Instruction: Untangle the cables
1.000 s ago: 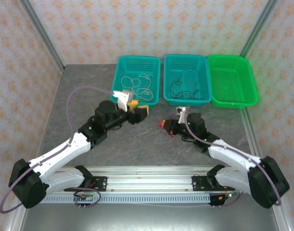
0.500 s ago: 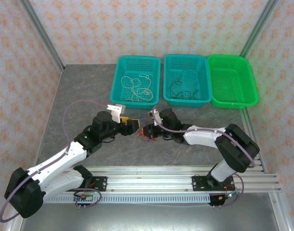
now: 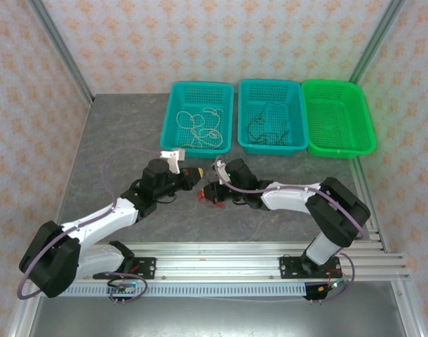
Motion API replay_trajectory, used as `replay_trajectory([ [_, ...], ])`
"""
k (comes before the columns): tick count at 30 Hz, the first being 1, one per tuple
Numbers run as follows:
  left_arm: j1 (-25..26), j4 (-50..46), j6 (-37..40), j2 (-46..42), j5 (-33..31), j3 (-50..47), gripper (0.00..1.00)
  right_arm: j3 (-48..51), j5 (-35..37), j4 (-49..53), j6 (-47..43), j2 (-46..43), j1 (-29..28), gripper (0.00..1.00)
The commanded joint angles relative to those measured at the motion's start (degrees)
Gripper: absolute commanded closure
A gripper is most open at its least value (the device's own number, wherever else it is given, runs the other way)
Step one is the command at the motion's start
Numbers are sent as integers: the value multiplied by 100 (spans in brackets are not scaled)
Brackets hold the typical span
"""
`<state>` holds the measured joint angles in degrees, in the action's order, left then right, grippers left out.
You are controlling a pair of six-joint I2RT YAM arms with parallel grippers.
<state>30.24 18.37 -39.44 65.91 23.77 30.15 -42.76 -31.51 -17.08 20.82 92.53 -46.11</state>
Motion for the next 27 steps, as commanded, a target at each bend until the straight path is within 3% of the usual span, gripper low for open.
replay_trajectory([
  [1, -172, -195, -133, -557, -382, -4, 100, 51, 1439, 612, -175, 25, -26, 76],
  [5, -391, -1037, -53, -1530, -735, 46, 100, 172, 2370, 1102, -161, 120, 26, 75],
  [11, -581, -2845, 151, -2730, -1993, 479, 100, 581, 2733, 859, 337, 123, 287, 75],
  [16, -604, -3496, 352, -3415, -2756, 532, 100, 719, 3070, 1175, 757, 27, 645, 77],
  [21, -606, -3469, 364, -3462, -2339, 562, 100, 881, 2629, 1050, 522, -501, 691, 71],
  [27, -601, -1968, 17, -2840, -1018, 697, 100, 1164, 2269, 850, 651, -1927, 691, 44],
])
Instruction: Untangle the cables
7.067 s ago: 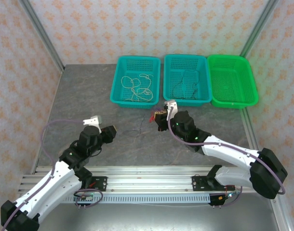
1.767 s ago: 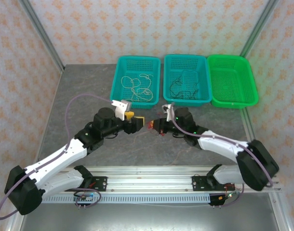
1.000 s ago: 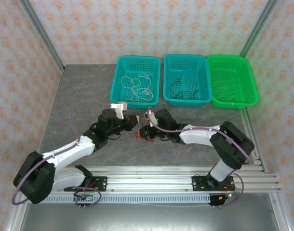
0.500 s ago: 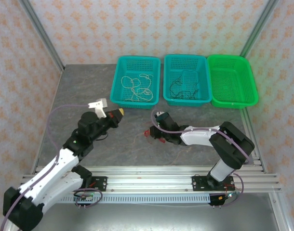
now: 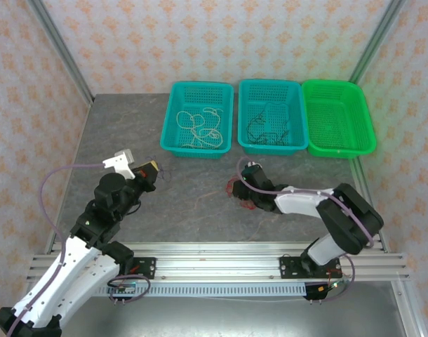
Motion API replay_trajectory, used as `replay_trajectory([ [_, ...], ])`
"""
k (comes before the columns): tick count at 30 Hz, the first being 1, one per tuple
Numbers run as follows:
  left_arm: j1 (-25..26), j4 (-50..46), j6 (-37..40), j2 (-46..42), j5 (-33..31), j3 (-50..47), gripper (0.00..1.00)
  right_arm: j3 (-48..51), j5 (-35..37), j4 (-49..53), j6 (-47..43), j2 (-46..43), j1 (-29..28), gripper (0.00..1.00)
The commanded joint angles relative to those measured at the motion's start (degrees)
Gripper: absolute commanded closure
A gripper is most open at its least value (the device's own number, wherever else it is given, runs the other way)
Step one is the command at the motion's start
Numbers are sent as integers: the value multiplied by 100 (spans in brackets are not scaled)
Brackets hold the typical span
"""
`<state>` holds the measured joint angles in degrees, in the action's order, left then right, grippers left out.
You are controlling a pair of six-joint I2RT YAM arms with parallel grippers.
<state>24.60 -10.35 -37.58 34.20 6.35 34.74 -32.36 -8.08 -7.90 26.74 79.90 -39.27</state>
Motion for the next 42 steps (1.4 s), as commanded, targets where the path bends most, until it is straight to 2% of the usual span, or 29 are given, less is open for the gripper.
replay_trajectory([
  [1, -31, 1195, -235, 573, 933, 324, 100, 201, 22, -80, 91, -997, 6, 39],
  [3, 2, 1621, -307, 1061, 1174, 576, 100, 318, 391, 37, 161, -1684, 7, 24],
  [5, 131, 1950, -278, 1516, 1189, 867, 100, 417, 731, 181, 173, -2352, 0, 18],
  [8, 532, 2443, -76, 2315, 981, 1433, 100, 513, 1242, 536, 175, -3287, 15, 17],
  [11, 1000, 2555, 342, 3399, 720, 2417, 100, 684, 1843, 876, 300, -4083, 12, 17],
  [15, 1368, 2653, 664, 5108, 779, 3939, 100, 937, 2494, 1394, 561, -5004, 24, 17],
  [17, 1478, 2665, 1065, 5864, 718, 4668, 100, 1022, 2544, 1604, 636, -5329, 24, 17],
  [20, 1502, 2691, 1244, 7006, 664, 5764, 100, 1141, 2482, 1736, 763, -5622, 20, 16],
  [24, 1504, 2044, 1454, 8526, 294, 7366, 100, 1145, 2320, 1794, 794, -5693, 20, 14],
  [25, 1504, 1889, 1498, 8836, 229, 7721, 96, 1119, 2290, 1821, 767, -5679, 24, 14],
  [26, 1504, 1815, 1553, 9056, 242, 7957, 85, 1094, 2284, 1850, 727, -5671, 22, 14],
  [27, 1504, 1744, 1563, 9251, 253, 8195, 69, 1064, 2291, 1884, 689, -5661, 24, 14],
  [29, 1504, 1716, 1582, 9406, 337, 8394, 43, 1039, 2322, 1965, 650, -5644, 20, 14],
  [31, 1504, 1701, 1531, 9288, 420, 8371, 29, 1039, 2333, 2001, 602, -5621, 24, 13],
  [35, 1503, 2022, 1418, 8408, 525, 7474, 21, 1099, 2272, 1971, 603, -5471, 20, 12],
  [39, 1504, 2349, 1366, 6952, 484, 5988, 19, 1024, 2006, 1942, 596, -5022, 22, 12],
  [42, 1504, 1981, 1273, 6029, 508, 5140, 19, 870, 1578, 1879, 525, -4443, 24, 12],
])
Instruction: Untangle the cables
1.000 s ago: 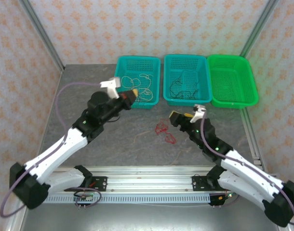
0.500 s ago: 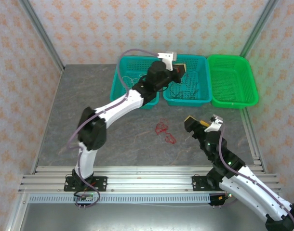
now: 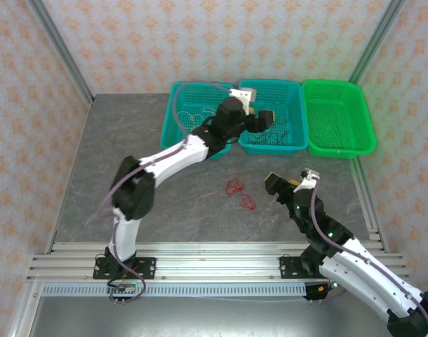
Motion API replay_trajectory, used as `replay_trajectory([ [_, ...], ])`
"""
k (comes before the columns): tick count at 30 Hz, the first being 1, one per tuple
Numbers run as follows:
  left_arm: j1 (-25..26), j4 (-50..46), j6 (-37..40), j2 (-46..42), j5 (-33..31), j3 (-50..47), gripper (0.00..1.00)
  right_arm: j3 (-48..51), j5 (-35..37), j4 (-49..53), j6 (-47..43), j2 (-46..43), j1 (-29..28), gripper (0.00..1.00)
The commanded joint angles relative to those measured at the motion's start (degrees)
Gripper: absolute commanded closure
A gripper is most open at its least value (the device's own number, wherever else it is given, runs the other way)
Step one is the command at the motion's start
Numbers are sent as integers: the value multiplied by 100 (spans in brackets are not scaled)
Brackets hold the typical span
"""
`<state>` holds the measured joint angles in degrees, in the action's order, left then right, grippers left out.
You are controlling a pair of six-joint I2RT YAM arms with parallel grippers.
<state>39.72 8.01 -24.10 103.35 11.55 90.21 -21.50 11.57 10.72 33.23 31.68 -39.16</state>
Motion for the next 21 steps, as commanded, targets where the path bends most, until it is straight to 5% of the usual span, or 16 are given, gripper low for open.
replay_trajectory([
  [1, -9, -41, -127, -1144, -18, -615, 20, -274, -522, 2, -147, 594, 12, 12],
  [10, 57, -507, -1361, -2936, -253, -3184, 22, -1194, -1583, 36, -275, 3218, 12, 12],
  [21, 157, 67, -2310, -1981, -353, -4058, 24, -1421, -1812, -69, -1, 4055, 13, 12],
])
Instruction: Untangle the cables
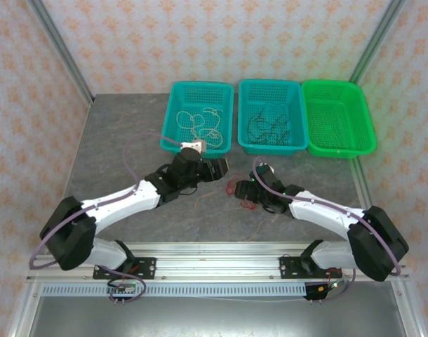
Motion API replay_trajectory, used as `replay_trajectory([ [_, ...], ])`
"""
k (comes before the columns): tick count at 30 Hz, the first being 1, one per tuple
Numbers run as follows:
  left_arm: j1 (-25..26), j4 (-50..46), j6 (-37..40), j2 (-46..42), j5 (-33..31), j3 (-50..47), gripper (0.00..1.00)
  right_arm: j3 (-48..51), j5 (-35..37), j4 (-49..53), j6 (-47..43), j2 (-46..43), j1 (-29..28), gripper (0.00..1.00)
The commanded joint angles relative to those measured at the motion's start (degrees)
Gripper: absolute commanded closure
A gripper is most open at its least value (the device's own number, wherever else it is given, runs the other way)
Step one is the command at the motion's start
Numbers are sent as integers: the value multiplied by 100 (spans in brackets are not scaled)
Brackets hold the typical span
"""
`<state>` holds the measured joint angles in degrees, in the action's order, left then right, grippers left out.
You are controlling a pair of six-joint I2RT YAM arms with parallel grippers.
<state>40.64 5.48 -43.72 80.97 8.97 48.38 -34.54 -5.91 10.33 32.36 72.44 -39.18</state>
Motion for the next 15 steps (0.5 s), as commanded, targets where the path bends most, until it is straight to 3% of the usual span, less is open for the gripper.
replay_trajectory([
  [1, 67, 361, -380, 426, -21, 209, 24, -106, -55, -10, 100, -37, 13, 12],
  [15, 216, 529, -823, 2247, 82, 1271, 32, 124, 283, 131, 12, -653, 15, 12],
])
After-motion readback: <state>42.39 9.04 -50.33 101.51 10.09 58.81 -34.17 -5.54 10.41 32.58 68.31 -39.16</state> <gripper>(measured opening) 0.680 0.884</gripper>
